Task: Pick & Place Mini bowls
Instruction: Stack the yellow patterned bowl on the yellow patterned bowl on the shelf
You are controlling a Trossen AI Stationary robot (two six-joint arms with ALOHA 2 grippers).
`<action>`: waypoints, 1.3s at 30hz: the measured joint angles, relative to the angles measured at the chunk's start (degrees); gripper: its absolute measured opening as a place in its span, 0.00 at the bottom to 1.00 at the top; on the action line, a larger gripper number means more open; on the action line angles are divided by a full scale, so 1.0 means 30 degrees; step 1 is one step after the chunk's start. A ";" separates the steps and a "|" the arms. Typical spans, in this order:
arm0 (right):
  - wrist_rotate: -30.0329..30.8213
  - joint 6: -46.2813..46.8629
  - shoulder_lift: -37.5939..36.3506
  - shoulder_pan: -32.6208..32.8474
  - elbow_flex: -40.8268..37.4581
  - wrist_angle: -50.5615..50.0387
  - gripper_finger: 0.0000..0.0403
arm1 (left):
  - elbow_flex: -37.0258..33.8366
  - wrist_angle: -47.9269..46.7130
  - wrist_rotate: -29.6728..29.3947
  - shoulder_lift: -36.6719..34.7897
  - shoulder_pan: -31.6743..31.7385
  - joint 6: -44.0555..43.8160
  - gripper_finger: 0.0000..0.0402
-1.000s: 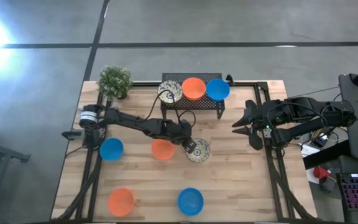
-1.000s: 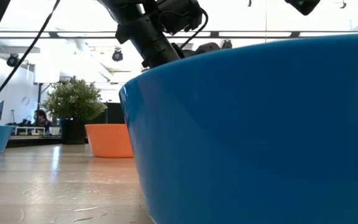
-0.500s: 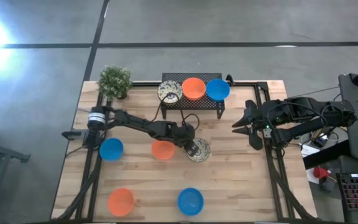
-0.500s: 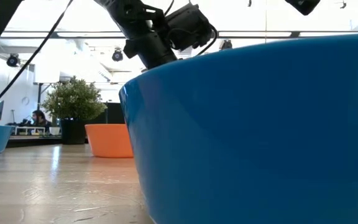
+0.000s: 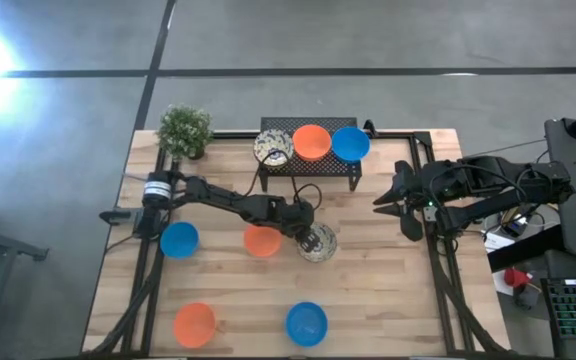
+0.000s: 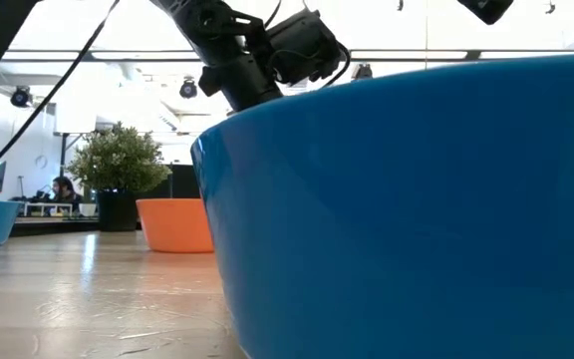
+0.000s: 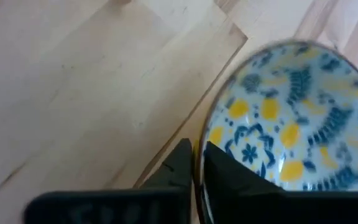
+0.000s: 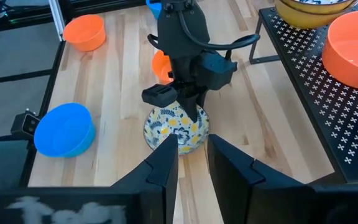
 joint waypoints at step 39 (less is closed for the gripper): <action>-0.0056 -0.0160 0.0000 -0.0001 -0.0481 0.0000 0.17 | 0.5137 -0.6334 0.0511 -0.3993 0.0403 0.2588 0.02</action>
